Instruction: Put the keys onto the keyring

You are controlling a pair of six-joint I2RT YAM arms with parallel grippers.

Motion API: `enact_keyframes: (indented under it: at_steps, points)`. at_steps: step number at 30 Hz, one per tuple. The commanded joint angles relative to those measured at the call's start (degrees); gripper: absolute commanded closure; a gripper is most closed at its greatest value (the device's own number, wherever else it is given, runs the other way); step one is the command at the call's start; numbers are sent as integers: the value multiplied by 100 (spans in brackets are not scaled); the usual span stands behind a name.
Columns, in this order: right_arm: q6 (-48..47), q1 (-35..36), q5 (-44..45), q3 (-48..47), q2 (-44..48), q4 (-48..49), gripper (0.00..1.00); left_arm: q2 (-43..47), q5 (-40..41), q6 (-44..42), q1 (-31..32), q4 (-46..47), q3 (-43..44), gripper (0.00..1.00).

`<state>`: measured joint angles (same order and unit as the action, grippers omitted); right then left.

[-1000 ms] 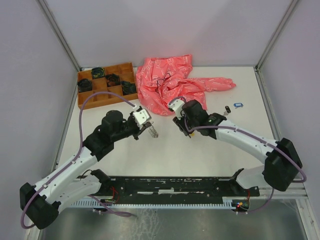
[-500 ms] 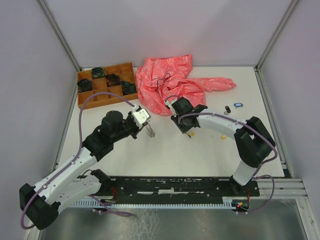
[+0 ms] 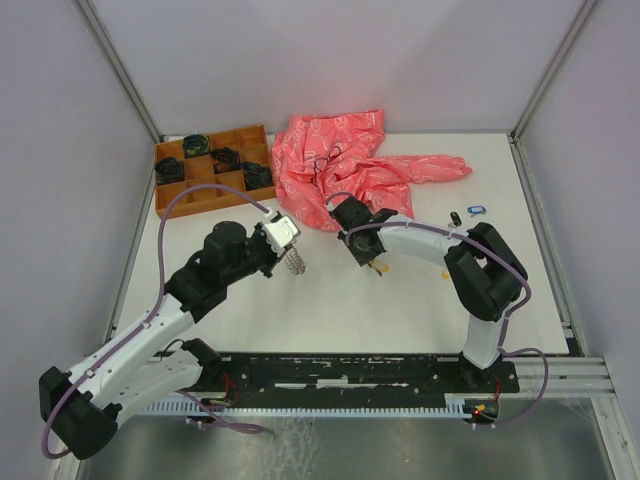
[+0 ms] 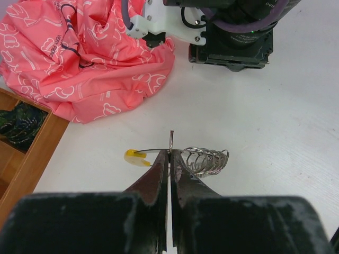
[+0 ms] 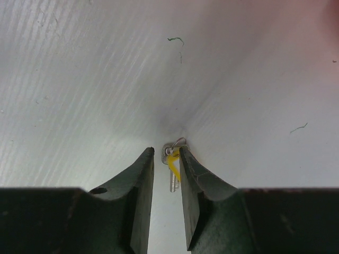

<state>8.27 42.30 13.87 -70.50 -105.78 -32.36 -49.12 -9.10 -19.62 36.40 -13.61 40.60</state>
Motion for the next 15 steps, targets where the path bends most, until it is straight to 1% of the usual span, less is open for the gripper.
enact_keyframes:
  at_steps: [1,15]
  points:
    - [136,44,367,-271,-114,28,67,28,-6,-135,-51,241,82,97]
    - [190,41,592,-210,-388,80,72,-54,-96,-126,-73,199,97,97]
